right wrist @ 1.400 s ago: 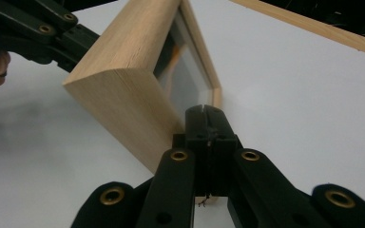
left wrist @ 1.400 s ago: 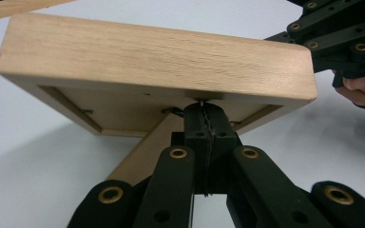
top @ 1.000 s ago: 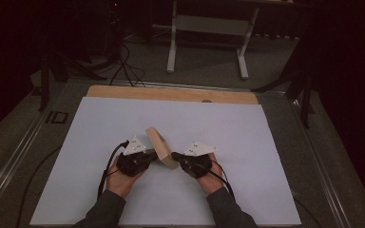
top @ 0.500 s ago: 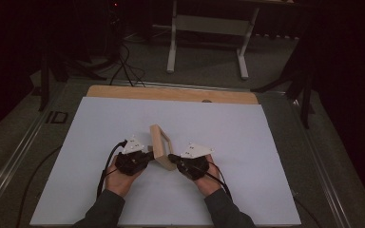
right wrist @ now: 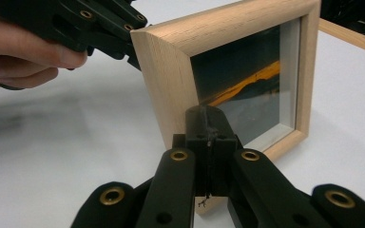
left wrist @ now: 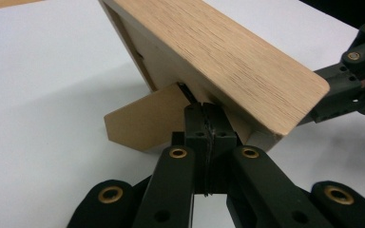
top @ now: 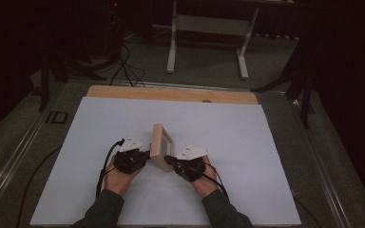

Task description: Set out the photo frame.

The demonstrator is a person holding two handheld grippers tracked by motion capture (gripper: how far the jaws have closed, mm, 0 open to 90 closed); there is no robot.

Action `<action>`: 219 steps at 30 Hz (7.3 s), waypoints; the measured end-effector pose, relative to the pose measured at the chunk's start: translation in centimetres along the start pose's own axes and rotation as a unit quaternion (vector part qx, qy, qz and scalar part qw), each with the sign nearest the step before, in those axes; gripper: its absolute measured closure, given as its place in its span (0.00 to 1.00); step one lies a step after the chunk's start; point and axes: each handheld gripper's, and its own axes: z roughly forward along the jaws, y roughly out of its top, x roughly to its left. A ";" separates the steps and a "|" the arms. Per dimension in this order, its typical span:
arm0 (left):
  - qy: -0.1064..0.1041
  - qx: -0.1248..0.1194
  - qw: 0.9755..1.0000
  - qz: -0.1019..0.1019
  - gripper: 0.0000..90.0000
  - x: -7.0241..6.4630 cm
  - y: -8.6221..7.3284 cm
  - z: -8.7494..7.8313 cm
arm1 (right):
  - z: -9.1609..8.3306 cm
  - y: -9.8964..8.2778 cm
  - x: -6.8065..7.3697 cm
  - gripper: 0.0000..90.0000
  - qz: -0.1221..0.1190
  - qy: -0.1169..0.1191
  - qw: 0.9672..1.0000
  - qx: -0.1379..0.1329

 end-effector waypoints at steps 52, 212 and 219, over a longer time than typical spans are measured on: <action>0.068 -0.060 0.995 -0.048 0.52 1.9 0.4 -4.0 | -1.2 -0.2 -1.1 0.58 -0.002 -0.021 1.000 0.005; 0.017 -0.015 0.999 0.044 0.67 -5.2 0.9 0.0 | -6.7 1.2 -4.3 0.86 0.038 -0.091 0.992 -0.082; 0.016 -0.016 0.998 0.055 0.67 -5.6 0.8 0.1 | -6.8 1.2 -4.4 0.85 0.043 -0.095 0.991 -0.084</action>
